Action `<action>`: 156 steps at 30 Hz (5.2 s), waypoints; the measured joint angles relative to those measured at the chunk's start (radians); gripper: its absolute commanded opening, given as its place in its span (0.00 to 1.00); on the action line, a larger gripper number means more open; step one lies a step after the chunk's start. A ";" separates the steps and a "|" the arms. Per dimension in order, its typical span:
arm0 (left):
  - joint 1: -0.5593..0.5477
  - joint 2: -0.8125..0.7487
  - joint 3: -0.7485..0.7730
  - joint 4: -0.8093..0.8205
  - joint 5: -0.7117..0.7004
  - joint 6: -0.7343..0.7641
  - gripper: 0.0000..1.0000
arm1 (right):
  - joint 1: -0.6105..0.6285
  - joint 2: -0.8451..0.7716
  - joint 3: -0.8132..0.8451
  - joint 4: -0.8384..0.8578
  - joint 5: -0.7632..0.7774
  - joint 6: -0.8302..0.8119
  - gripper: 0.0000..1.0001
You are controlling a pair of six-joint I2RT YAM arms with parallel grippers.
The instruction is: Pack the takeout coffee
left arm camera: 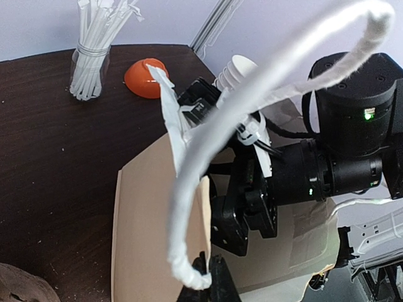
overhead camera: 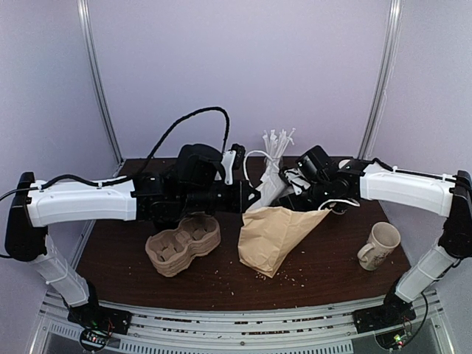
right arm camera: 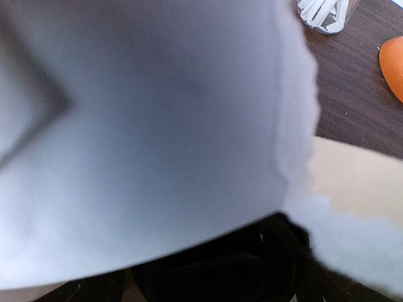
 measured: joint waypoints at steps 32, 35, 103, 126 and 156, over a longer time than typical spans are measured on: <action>0.000 0.004 0.000 0.011 0.002 -0.008 0.00 | 0.000 0.014 0.078 -0.087 -0.024 0.041 1.00; 0.000 0.004 0.000 0.010 0.002 -0.008 0.00 | 0.000 0.003 0.106 -0.135 -0.039 0.054 1.00; -0.053 -0.145 -0.071 -0.011 0.181 0.646 0.00 | 0.002 -0.665 -0.059 0.024 0.266 0.100 1.00; -0.177 -0.216 -0.153 0.016 0.090 0.820 0.00 | 0.002 -0.674 -0.215 0.188 0.366 0.124 1.00; -0.322 -0.210 -0.214 0.103 -0.079 0.962 0.00 | 0.002 -0.658 -0.340 0.240 0.360 0.151 1.00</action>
